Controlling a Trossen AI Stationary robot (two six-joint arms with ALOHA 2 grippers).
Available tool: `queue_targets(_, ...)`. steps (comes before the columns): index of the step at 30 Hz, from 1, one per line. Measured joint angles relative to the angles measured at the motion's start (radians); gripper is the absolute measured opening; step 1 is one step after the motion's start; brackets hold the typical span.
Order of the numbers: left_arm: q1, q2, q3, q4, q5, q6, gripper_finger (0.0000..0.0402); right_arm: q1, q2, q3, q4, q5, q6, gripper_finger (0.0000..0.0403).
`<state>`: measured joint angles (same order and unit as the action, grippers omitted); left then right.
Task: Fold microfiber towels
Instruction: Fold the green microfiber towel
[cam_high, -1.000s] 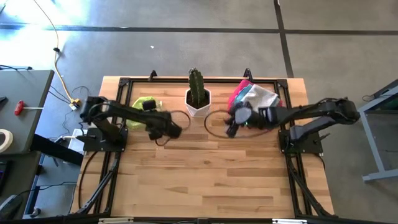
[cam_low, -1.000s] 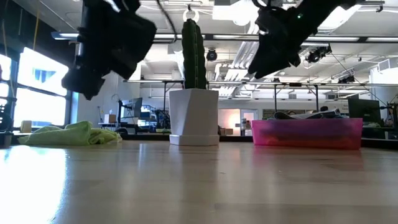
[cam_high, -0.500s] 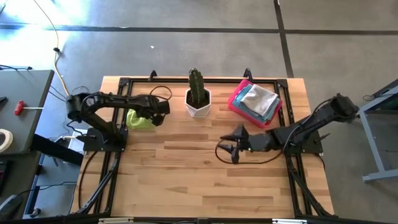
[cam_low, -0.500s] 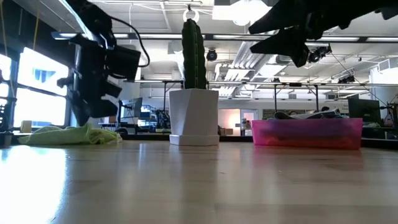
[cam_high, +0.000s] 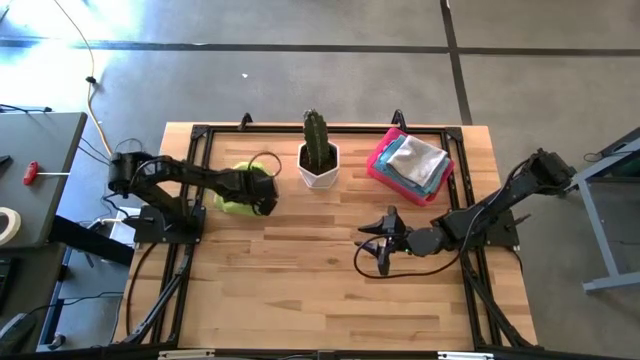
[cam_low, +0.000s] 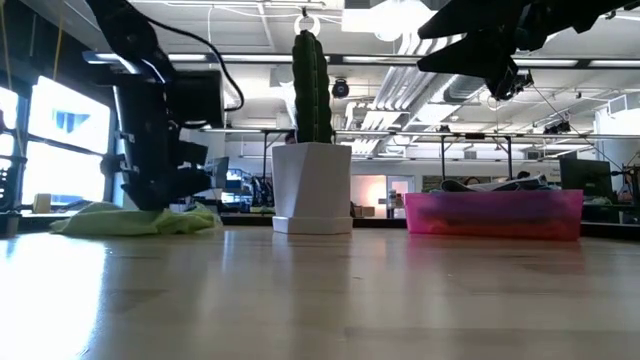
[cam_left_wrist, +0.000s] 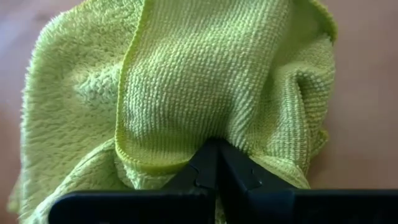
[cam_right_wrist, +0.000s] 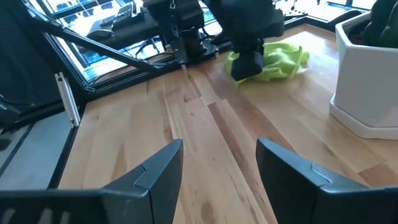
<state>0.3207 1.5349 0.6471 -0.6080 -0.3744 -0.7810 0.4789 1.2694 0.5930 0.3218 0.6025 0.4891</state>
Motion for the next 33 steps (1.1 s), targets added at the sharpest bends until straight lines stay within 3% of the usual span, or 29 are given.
queue_targets(4, -0.134, 0.001, -0.003, 0.108, 0.020, -0.073, 0.0000, -0.002, 0.000, 0.000, -0.002, 0.000, -0.024, 0.0197)
queue_targets(9, -0.304, 0.008, -0.007, 0.355, 0.078, -0.107, 0.0000, -0.003, 0.000, 0.000, -0.003, 0.000, -0.026, 0.0197)
queue_targets(15, -0.471, 0.032, -0.006, 0.684, 0.069, -0.100, 0.0000, -0.003, 0.000, 0.000, -0.004, 0.000, -0.026, 0.0197)
queue_targets(21, -0.583, 0.029, -0.005, 0.954, 0.092, 0.159, 0.0000, -0.003, 0.000, 0.000, -0.007, 0.001, -0.025, 0.0197)
queue_targets(27, -0.619, 0.009, 0.013, 0.942, 0.001, 0.406, 0.0000, -0.003, 0.078, 0.000, 0.022, 0.080, 0.010, 0.0197)
queue_targets(33, -0.616, 0.008, 0.013, 0.680, -0.092, 0.287, 0.0000, -0.007, 0.288, 0.000, 0.239, 0.079, 0.030, 0.0197)
